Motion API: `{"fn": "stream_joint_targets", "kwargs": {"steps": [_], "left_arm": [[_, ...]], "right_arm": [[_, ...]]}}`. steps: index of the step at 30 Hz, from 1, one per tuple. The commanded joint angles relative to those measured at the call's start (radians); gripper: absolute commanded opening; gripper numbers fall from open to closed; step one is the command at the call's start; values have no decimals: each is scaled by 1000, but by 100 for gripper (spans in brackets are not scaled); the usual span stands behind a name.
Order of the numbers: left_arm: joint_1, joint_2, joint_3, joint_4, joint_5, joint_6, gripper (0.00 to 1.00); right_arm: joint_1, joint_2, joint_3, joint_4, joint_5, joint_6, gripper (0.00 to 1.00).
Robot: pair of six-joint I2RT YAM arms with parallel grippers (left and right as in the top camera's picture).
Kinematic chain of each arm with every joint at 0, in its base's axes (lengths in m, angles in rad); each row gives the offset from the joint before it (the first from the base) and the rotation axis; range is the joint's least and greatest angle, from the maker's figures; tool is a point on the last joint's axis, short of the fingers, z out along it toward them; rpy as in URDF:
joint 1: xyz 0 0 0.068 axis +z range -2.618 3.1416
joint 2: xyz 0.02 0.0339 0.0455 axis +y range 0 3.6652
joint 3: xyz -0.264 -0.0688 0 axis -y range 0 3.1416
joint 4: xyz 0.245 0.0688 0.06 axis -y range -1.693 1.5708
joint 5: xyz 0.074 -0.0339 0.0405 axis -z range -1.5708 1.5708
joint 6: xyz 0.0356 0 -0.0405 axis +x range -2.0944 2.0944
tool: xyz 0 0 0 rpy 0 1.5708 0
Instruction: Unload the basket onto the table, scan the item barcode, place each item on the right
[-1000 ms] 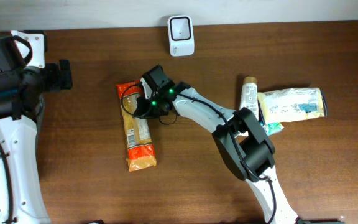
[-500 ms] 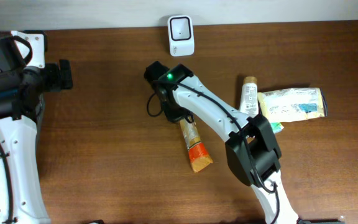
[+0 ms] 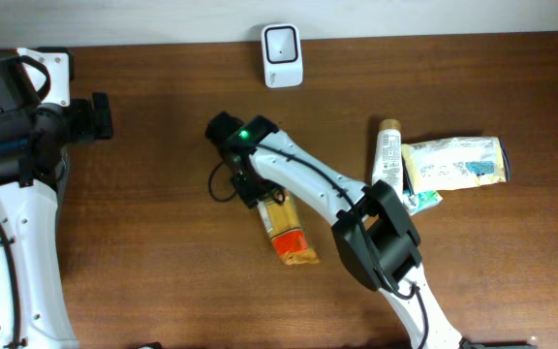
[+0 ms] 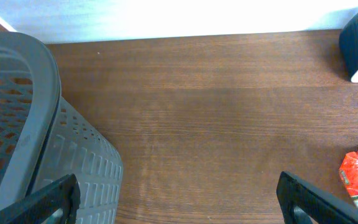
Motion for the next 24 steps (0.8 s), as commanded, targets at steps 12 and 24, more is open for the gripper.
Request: {"fn": "stream_joint_targets", "kwargs": {"steps": [12, 24], "left_arm": [[6, -2, 4, 2, 8, 16, 99], [6, -2, 3, 2, 8, 16, 99]], "right_arm": [[224, 16, -60, 5, 483, -81, 79], [116, 17, -250, 179, 511, -119, 4]]}}
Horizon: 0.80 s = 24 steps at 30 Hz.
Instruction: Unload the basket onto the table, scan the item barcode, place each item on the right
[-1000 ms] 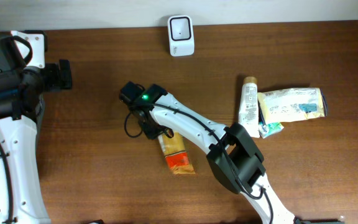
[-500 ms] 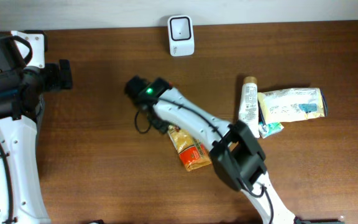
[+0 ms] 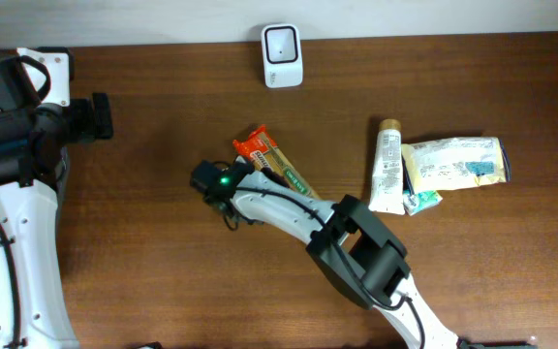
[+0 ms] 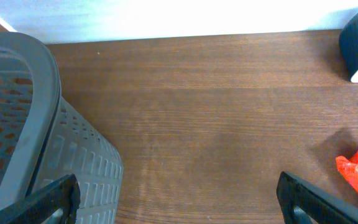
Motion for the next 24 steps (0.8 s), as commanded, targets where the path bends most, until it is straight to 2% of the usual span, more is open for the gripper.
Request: {"fn": "stream_joint_targets", "kwargs": {"steps": [1, 2, 5, 7, 9, 11, 12, 15, 18, 20, 22, 23, 24], "left_arm": [[6, -2, 3, 2, 8, 16, 99], [6, -2, 3, 2, 8, 16, 99], [6, -2, 4, 2, 8, 16, 99], [6, -2, 3, 2, 8, 16, 99], [6, -2, 3, 2, 8, 16, 99], [6, -2, 3, 2, 8, 16, 99], [6, -2, 4, 2, 8, 16, 99], [6, -2, 3, 2, 8, 16, 99], [6, -2, 3, 2, 8, 16, 99], [6, -2, 3, 2, 8, 16, 99], [6, -2, 4, 2, 8, 16, 99], [6, -2, 3, 2, 8, 16, 99], [6, -2, 4, 2, 8, 16, 99]], "right_arm": [[-23, 20, -3, -2, -82, -3, 4], [-23, 19, 25, -19, -86, 9, 4], [-31, 14, 251, -209, -256, 8, 4], [-66, 2, 490, -367, -544, -9, 4], [-137, -1, 619, -404, -882, -34, 4], [-240, 15, 568, -370, -1160, -45, 4], [-270, 22, 518, -333, -1230, -45, 4], [-378, 23, 204, -72, -1500, -45, 4], [-441, 23, 65, 26, -1376, -78, 5], [-428, 22, 65, 23, -1383, -149, 29], [-373, 23, 61, 19, -1337, -186, 45], [-329, 23, 61, 19, -1266, -186, 52], [-301, 23, 58, 19, -1243, -185, 53]]}}
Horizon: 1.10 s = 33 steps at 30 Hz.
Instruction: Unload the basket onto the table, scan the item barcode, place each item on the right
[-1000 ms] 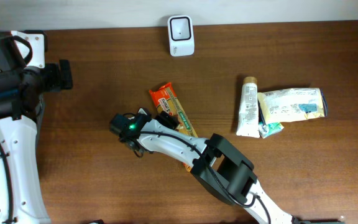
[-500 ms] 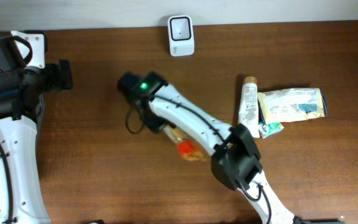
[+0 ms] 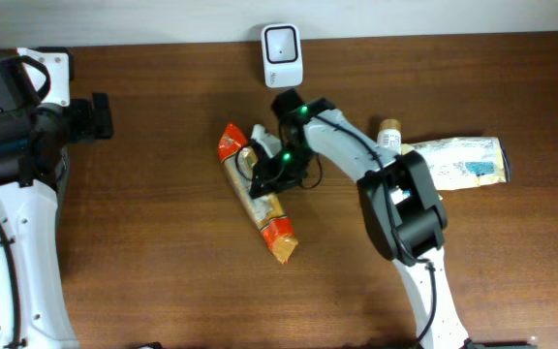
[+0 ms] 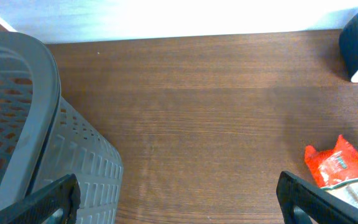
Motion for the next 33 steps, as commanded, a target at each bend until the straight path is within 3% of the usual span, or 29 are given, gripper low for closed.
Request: {"fn": "stream_joint_targets", "kwargs": {"steps": [1, 2, 4, 10, 11, 14, 16, 18, 21, 23, 25, 27, 30, 33], "left_arm": [[6, -2, 4, 2, 8, 15, 99], [6, -2, 3, 2, 8, 15, 99], [6, -2, 3, 2, 8, 15, 99], [6, -2, 3, 2, 8, 15, 99], [6, -2, 3, 2, 8, 15, 99], [6, -2, 4, 2, 8, 15, 99], [6, -2, 3, 2, 8, 15, 99], [6, -2, 3, 2, 8, 15, 99], [6, -2, 3, 2, 8, 15, 99], [6, -2, 3, 2, 8, 15, 99], [6, -2, 3, 2, 8, 15, 99], [6, -2, 3, 2, 8, 15, 99], [6, -2, 3, 2, 8, 15, 99], [6, -2, 3, 2, 8, 15, 99]], "right_arm": [[89, -14, -16, -3, 95, -22, 51], [90, -12, -16, 0, 95, -14, 31], [80, -12, -16, 5, 97, 13, 6], [-31, -13, -14, -19, 87, 95, 4], [-63, -14, -12, -55, -72, 50, 4], [-157, -14, 37, -265, -678, -299, 4], [-196, -22, 58, -351, -790, -359, 4], [-226, -40, 68, -375, -872, -325, 4], [-267, -64, 154, -459, -872, -218, 4], [-301, -69, 227, -474, -866, -227, 4], [-291, -68, 222, -441, -568, -225, 4], [-231, -67, 188, -420, -429, -213, 4], [-71, -66, 113, -198, -107, 18, 4], [6, -54, 55, -63, 8, 127, 4]]}}
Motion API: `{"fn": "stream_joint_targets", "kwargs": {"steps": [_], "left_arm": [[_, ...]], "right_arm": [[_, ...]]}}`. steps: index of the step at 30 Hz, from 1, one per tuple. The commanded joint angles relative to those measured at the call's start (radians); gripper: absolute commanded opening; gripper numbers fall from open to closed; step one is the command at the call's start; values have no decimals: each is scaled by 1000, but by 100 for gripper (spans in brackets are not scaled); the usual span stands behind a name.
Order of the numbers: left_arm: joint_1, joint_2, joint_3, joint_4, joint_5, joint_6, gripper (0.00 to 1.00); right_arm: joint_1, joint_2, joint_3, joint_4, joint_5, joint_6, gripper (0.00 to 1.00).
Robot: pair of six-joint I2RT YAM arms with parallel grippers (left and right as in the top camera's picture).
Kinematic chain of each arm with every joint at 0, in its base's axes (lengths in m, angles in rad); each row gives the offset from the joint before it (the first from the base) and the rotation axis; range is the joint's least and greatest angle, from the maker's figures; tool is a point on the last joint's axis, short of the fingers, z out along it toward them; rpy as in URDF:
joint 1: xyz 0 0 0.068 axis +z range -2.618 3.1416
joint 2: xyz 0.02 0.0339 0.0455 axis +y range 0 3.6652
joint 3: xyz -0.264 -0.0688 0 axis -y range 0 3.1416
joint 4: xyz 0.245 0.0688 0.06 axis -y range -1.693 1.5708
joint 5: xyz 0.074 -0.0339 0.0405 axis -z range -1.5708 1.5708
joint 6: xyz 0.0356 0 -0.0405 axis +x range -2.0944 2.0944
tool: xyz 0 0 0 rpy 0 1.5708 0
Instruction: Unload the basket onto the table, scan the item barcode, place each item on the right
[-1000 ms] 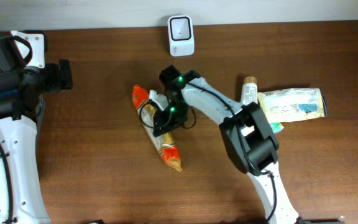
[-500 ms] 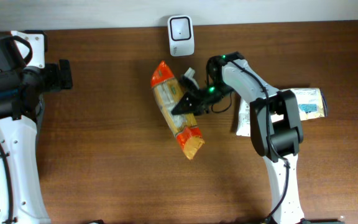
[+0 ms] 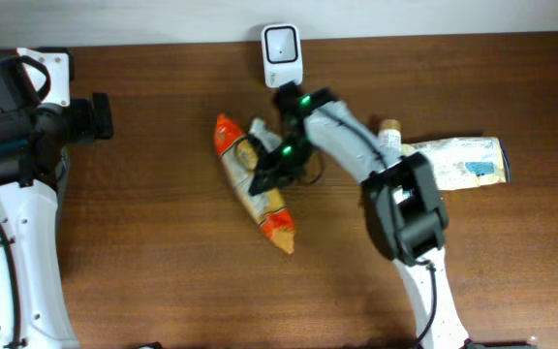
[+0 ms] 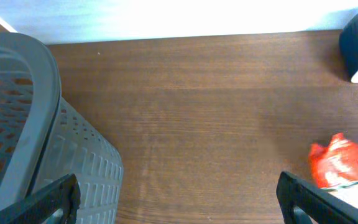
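Observation:
A long snack packet (image 3: 253, 189) with orange ends hangs tilted over the table's middle; its red end (image 4: 340, 167) shows low at the right of the left wrist view. My right gripper (image 3: 264, 167) is shut on its middle. The white barcode scanner (image 3: 281, 55) stands at the back edge, just up and right of the packet, and the scanner also cuts into the left wrist view's right edge. My left gripper (image 3: 103, 116) stays at the far left, jaws wide open and empty (image 4: 179, 194).
A grey perforated basket (image 4: 36, 124) stands right beside the left gripper. At the right of the table lie a tube (image 3: 388, 141) and a white pouch (image 3: 458, 160). The right arm (image 3: 405, 223) reaches across the table's middle.
The right gripper and the packet have shifted a little toward the back edge and the scanner. The left arm has not moved.
The right gripper was on the packet at mid-table. Then the packet pointed its orange end up and back, with the gripper left of it. Later it hung lengthwise below the scanner, and now it is a bit closer to the scanner.

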Motion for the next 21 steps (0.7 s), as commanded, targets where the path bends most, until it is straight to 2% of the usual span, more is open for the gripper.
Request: {"fn": "stream_joint_targets", "kwargs": {"steps": [1, 2, 4, 8, 10, 12, 14, 15, 16, 21], "left_arm": [[6, -2, 4, 1, 8, 16, 99], [6, -2, 3, 1, 8, 16, 99], [6, -2, 4, 1, 8, 16, 99], [6, -2, 3, 1, 8, 16, 99], [6, -2, 3, 1, 8, 16, 99], [6, -2, 3, 1, 7, 16, 99], [6, -2, 3, 1, 7, 16, 99], [6, -2, 4, 1, 8, 16, 99], [6, -2, 3, 1, 8, 16, 99], [6, -2, 3, 1, 8, 16, 99]], "right_arm": [[-2, -28, -21, 27, 127, 108, 4], [-10, -8, -21, 22, 187, 108, 6], [-53, 4, -21, 20, 376, 108, 37], [-158, 3, -21, 2, 569, 106, 57], [-187, 2, -13, -16, 541, 77, 62], [-191, 2, 80, -129, 345, -91, 71], [-191, 2, 158, -173, 301, -124, 77], [-190, 2, 180, -175, 299, -133, 92], [-190, 6, 174, -170, 299, -142, 98], [-196, 8, 14, -33, 376, -148, 98]]}}
